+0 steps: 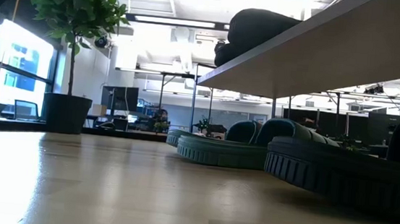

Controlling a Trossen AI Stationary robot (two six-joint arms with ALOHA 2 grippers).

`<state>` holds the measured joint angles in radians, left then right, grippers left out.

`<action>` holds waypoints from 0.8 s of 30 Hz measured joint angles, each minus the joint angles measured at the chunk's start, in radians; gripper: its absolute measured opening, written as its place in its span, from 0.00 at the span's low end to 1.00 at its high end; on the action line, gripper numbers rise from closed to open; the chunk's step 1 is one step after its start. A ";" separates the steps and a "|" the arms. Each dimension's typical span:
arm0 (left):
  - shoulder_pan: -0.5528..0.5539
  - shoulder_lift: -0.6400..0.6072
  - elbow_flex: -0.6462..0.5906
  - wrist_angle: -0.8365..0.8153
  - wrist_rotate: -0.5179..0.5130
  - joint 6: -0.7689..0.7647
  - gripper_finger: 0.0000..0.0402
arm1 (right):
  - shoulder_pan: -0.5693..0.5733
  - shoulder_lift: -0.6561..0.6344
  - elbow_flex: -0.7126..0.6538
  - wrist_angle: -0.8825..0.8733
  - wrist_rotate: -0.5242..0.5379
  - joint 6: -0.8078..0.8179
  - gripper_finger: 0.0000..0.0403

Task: Pick and place slides into the shelf
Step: Put the black slides under the shelf

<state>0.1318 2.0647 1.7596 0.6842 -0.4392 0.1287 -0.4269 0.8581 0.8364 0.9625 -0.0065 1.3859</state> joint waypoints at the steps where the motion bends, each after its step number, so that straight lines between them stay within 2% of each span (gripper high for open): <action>1: 0.000 0.000 0.000 0.000 0.000 0.004 0.44 | 0.006 0.001 0.000 -0.002 0.004 -0.006 0.00; 9: 0.000 0.000 0.014 -0.023 0.000 0.050 0.44 | 0.057 0.027 0.000 -0.005 0.017 -0.034 0.00; 16: 0.007 0.000 0.014 -0.022 -0.050 0.046 0.45 | 0.092 0.034 0.000 -0.001 0.043 -0.088 0.00; 24: 0.008 0.000 0.014 0.013 -0.032 0.013 0.60 | 0.110 0.039 0.000 -0.008 0.078 -0.215 0.00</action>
<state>0.1394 2.0644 1.7737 0.6968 -0.4712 0.1420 -0.3174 0.8970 0.8360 0.9550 0.0716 1.1712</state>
